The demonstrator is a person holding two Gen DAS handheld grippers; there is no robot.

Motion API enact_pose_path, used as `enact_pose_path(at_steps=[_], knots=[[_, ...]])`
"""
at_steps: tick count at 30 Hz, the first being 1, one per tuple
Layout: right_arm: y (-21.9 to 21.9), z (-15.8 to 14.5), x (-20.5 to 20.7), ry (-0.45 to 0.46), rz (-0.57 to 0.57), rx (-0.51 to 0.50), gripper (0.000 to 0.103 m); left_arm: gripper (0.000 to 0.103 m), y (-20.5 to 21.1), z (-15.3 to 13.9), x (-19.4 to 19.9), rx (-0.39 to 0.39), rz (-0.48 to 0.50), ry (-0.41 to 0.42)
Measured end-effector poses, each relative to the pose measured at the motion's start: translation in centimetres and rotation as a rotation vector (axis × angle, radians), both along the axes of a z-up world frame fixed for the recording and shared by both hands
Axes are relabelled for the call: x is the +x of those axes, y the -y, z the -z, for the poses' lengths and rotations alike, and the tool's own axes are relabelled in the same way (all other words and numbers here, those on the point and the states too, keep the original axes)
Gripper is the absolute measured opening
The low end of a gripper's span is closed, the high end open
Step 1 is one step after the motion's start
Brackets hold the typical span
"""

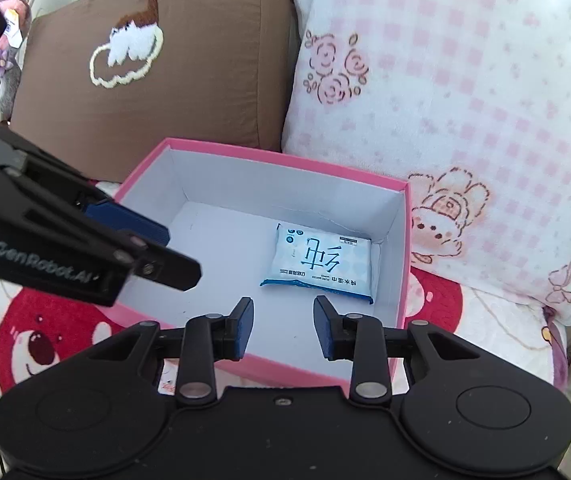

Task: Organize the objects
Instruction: 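Withdraw the left tool from the box toward the purple plush toy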

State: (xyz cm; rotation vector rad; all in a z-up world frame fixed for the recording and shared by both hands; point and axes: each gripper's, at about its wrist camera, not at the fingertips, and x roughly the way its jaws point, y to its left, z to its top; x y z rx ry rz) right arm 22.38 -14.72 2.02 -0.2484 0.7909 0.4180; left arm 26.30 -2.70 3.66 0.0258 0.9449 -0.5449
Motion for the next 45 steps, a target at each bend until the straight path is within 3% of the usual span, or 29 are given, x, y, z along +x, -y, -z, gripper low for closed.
enact_pose_path(at_steps=[16, 24, 30, 45], knots=[[0.5, -4.4, -5.9, 0.016, -0.022, 0.002, 0.041, 0.037, -2.8, -4.4, -7.5, 0.006, 0.025, 0.009], [0.7, -6.2, -10.2, 0.052, -0.049, 0.003, 0.047, 0.041, -4.1, -6.1, -11.0, -0.032, 0.039, 0.012], [0.9, -7.5, -13.0, 0.063, -0.071, -0.006, 0.051, 0.041, -5.1, -6.6, -13.7, -0.052, 0.048, 0.0], [2.0, -7.9, -18.8, 0.047, -0.098, 0.014, 0.058, 0.046, -3.8, -7.2, -19.1, 0.006, 0.113, 0.001]])
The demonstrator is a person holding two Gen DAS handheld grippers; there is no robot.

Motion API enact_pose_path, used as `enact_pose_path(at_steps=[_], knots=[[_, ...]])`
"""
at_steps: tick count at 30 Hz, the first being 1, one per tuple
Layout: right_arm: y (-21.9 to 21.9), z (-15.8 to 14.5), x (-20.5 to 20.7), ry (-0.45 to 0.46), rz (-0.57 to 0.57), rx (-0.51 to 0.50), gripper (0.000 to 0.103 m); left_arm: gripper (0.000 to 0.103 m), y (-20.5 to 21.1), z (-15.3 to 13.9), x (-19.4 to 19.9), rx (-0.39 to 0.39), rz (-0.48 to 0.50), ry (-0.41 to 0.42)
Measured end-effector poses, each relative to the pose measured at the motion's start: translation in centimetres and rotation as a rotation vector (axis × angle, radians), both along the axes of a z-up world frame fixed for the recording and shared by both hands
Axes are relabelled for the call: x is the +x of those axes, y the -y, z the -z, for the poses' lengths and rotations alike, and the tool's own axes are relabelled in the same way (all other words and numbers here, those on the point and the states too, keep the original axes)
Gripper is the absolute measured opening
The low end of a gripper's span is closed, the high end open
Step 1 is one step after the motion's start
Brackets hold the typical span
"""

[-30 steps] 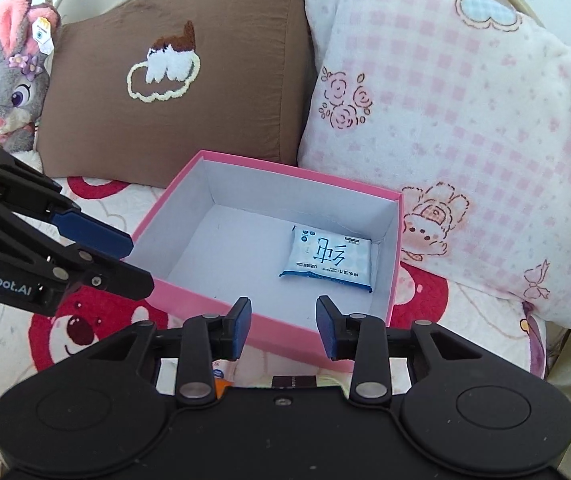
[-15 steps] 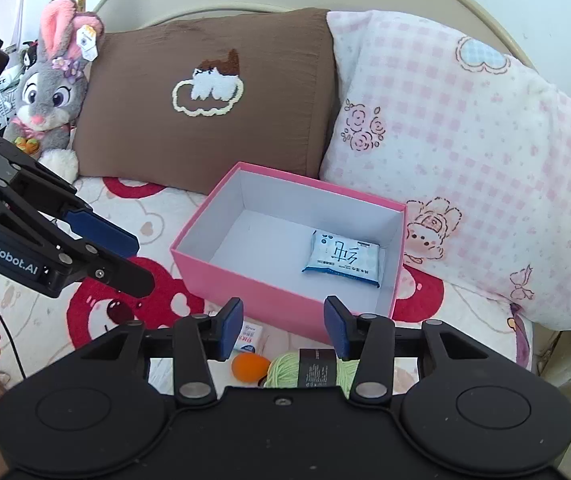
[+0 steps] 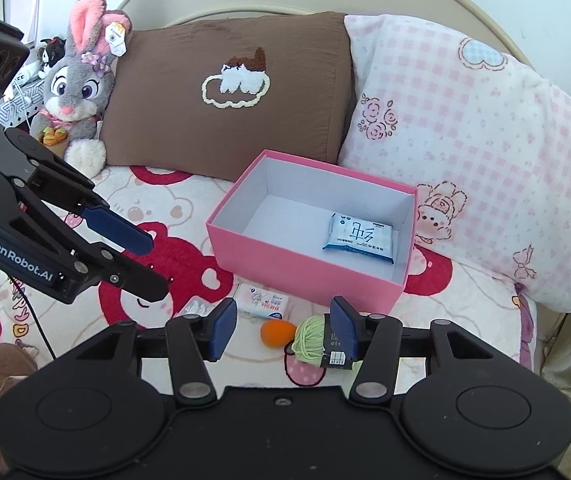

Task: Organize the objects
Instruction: 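Withdraw the left tool from the box toward the purple plush toy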

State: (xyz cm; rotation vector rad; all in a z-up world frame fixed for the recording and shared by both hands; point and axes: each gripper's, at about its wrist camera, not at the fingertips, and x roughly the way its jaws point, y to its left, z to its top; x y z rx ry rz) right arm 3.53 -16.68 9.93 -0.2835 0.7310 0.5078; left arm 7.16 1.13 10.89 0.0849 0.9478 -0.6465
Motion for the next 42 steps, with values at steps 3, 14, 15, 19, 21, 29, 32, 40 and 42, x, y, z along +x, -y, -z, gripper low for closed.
enact_pose_path(at_steps=[3, 14, 15, 19, 21, 29, 32, 40, 42], knots=[[0.4, 0.1, -0.9, 0.007, -0.003, 0.001, 0.062, 0.047, 0.5, 0.1, -1.0, 0.017, 0.015, 0.005], [3.1, 3.1, -2.3, -0.054, 0.016, 0.042, 0.065, 0.049, 2.3, 2.1, -2.5, 0.052, 0.056, -0.057], [3.2, 3.4, -2.4, -0.059, 0.017, 0.04, 0.065, 0.05, 2.3, 2.4, -2.5, 0.054, 0.054, -0.065], [3.9, 4.0, -2.8, -0.067, 0.023, 0.029, 0.066, 0.05, 2.7, 3.6, -2.6, 0.071, 0.056, -0.101], [4.3, 4.3, -3.0, -0.067, 0.022, 0.031, 0.068, 0.05, 2.8, 4.1, -2.7, 0.073, 0.058, -0.115], [5.1, 6.0, -3.5, -0.083, 0.011, 0.014, 0.069, 0.051, 3.6, 5.9, -3.0, 0.055, 0.062, -0.126], [5.5, 6.6, -3.8, -0.08, -0.001, 0.016, 0.075, 0.051, 3.9, 6.5, -2.8, 0.04, 0.052, -0.131], [6.0, 8.3, -3.9, -0.049, -0.036, 0.008, 0.079, 0.053, 5.1, 8.2, -2.0, -0.002, 0.046, -0.143], [6.1, 8.9, -3.8, -0.039, -0.037, 0.004, 0.08, 0.054, 5.5, 8.9, -1.5, -0.011, 0.042, -0.154]])
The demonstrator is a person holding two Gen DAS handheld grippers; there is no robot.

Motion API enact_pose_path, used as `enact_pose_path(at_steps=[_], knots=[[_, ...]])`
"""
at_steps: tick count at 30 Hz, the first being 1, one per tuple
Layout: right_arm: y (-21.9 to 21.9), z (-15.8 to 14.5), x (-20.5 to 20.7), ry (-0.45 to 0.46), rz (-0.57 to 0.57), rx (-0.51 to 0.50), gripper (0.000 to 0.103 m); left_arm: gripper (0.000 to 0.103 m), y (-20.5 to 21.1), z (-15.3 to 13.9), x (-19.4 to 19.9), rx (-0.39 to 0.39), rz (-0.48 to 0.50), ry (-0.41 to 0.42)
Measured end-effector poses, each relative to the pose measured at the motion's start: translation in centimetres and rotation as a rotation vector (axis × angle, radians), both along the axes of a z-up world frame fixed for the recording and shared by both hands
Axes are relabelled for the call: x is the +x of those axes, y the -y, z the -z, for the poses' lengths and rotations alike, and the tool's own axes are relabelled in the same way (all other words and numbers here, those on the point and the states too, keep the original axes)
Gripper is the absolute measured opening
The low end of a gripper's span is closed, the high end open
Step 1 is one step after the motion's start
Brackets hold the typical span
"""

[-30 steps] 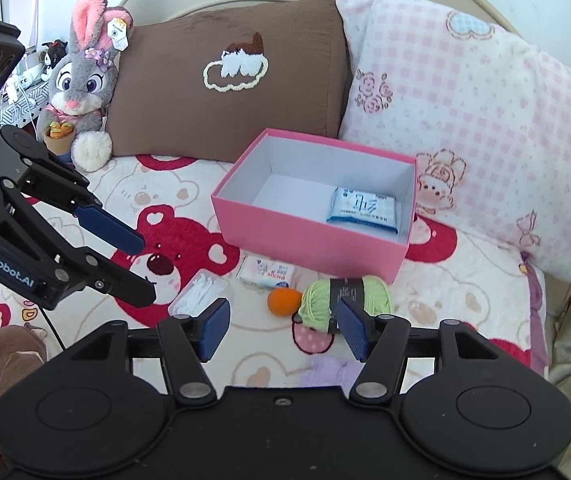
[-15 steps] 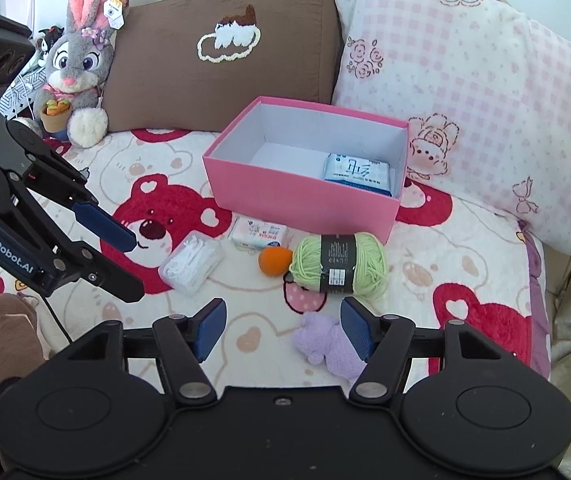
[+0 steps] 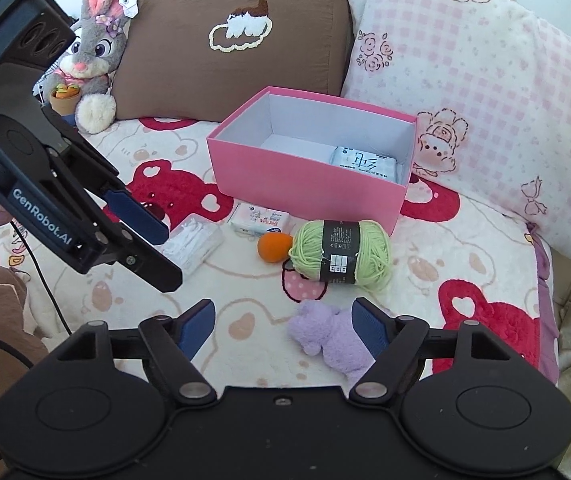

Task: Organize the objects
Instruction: 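Withdraw the left tool from the box toward the purple plush toy, then lower the open left gripper onto the purple plush toy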

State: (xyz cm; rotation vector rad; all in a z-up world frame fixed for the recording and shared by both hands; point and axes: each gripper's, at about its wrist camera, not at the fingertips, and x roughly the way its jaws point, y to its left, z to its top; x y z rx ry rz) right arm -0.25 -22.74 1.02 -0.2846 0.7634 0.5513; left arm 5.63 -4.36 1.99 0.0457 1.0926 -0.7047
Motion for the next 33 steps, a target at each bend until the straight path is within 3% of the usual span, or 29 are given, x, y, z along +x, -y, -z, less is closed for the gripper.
enact_pose_path(at_steps=[7, 16, 33], knots=[[-0.3, 3.2, 1.1, 0.071, 0.046, -0.044, 0.085, 0.058, 1.2, 2.7, 1.5, -0.048, -0.017, -0.022], [-0.6, 6.2, 2.3, 0.068, 0.078, -0.084, 0.085, 0.07, 2.5, 4.7, 4.0, -0.099, -0.067, -0.002], [0.2, 11.1, 4.6, 0.046, 0.163, -0.076, 0.085, 0.073, 5.3, 9.7, 5.8, -0.116, -0.083, -0.026]])
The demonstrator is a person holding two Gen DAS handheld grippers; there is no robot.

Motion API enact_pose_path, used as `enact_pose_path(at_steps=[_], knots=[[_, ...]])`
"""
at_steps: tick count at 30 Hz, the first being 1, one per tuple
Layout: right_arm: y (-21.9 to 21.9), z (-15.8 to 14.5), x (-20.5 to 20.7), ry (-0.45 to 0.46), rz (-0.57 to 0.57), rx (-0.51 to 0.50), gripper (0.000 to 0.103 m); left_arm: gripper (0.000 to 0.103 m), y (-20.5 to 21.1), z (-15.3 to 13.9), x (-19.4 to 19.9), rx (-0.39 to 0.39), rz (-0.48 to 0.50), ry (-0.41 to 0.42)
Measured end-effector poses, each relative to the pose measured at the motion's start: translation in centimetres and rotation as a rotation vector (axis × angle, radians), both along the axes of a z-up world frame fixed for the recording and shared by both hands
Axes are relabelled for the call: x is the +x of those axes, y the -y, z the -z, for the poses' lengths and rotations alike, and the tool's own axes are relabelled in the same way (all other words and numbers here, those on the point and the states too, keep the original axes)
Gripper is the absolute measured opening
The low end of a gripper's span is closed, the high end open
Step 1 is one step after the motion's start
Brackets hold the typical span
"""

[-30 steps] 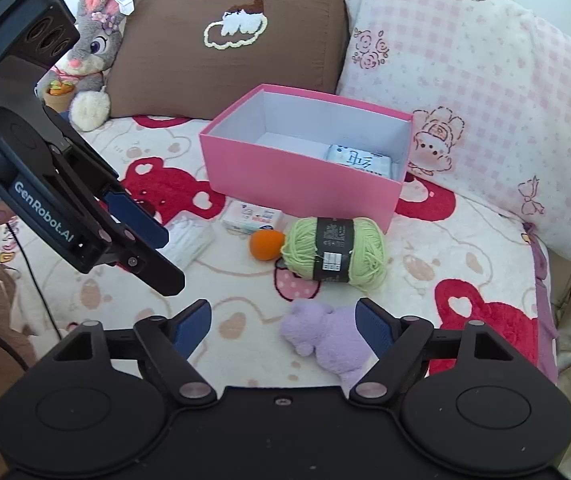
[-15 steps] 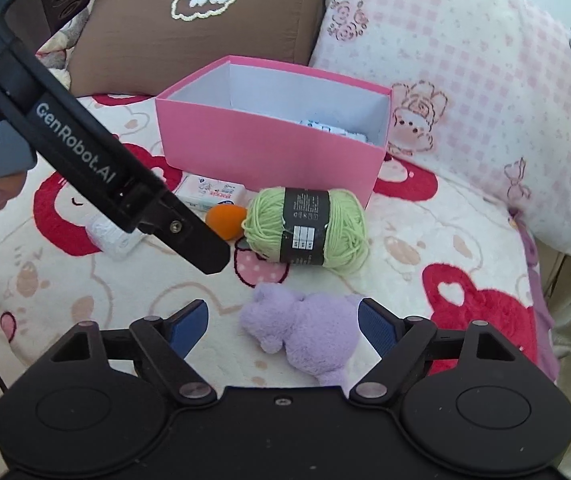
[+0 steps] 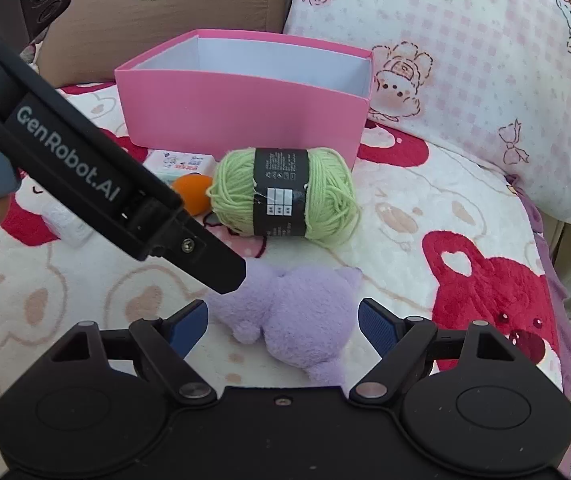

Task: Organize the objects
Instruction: 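Lower the open left gripper onto the purple plush toy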

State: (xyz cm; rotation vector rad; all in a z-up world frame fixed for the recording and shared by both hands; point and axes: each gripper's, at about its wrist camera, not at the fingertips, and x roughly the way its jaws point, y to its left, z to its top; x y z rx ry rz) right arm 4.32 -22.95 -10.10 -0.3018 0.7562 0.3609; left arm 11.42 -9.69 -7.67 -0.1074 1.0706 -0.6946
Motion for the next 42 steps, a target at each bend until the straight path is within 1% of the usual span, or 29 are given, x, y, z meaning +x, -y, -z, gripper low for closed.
enact_pose_path(at_steps=[8, 14, 17, 19, 20, 22, 24, 25, 28, 30, 32, 33, 35, 36, 37, 39, 41, 42], knots=[[0.5, 0.6, 0.4, -0.021, 0.014, 0.017, 0.085, 0.073, 0.6, 1.0, 0.4, -0.024, 0.009, -0.014], [0.9, 1.1, 0.9, -0.033, 0.026, 0.022, 0.085, 0.069, 1.2, 1.7, 0.6, -0.04, 0.005, -0.007], [1.3, 1.3, 1.3, -0.042, 0.043, 0.033, 0.085, 0.06, 1.4, 2.0, 0.7, -0.045, 0.002, -0.003], [1.6, 1.5, 1.6, -0.054, 0.057, 0.046, 0.085, 0.05, 1.5, 2.1, 0.7, -0.045, 0.002, -0.005], [1.8, 1.6, 1.7, -0.064, 0.065, 0.055, 0.085, 0.049, 1.5, 2.1, 0.8, -0.045, 0.002, -0.006], [2.1, 1.8, 2.1, -0.082, 0.082, 0.073, 0.085, 0.038, 1.6, 2.4, 0.8, -0.05, 0.007, -0.012], [2.3, 2.0, 2.4, -0.101, 0.098, 0.094, 0.085, 0.031, 1.7, 2.7, 0.8, -0.047, 0.013, -0.02], [2.4, 2.1, 2.6, -0.111, 0.104, 0.107, 0.085, 0.029, 1.8, 2.9, 0.8, -0.046, 0.013, -0.023], [2.7, 2.3, 2.9, -0.142, 0.112, 0.144, 0.085, 0.029, 1.8, 3.3, 1.0, -0.045, -0.007, -0.031], [2.8, 2.3, 3.0, -0.146, 0.114, 0.153, 0.084, 0.029, 1.4, 3.5, 1.2, -0.058, -0.03, -0.047], [2.8, 2.3, 3.0, -0.142, 0.112, 0.149, 0.081, 0.03, 1.0, 3.6, 1.5, -0.064, -0.056, -0.061], [2.8, 2.3, 3.0, -0.139, 0.11, 0.146, 0.079, 0.034, 0.8, 3.8, 1.5, -0.057, -0.067, -0.063], [2.8, 2.3, 3.0, -0.133, 0.11, 0.137, 0.073, 0.034, 0.5, 4.1, 1.6, -0.032, -0.076, -0.06], [2.7, 2.3, 3.0, -0.132, 0.111, 0.127, 0.067, 0.034, 0.3, 4.3, 1.6, -0.028, -0.075, -0.062], [2.7, 2.4, 3.1, -0.136, 0.111, 0.115, 0.063, 0.034, 0.2, 4.5, 1.6, -0.029, -0.078, -0.07], [2.6, 2.5, 3.1, -0.147, 0.101, 0.114, 0.058, 0.035, -0.2, 5.0, 1.9, -0.05, -0.096, -0.095], [2.5, 2.6, 3.0, -0.145, 0.1, 0.105, 0.057, 0.034, -0.2, 5.2, 2.0, -0.069, -0.104, -0.096], [2.5, 2.7, 3.1, -0.146, 0.101, 0.102, 0.057, 0.032, 0.0, 5.3, 2.0, -0.068, -0.092, -0.088]])
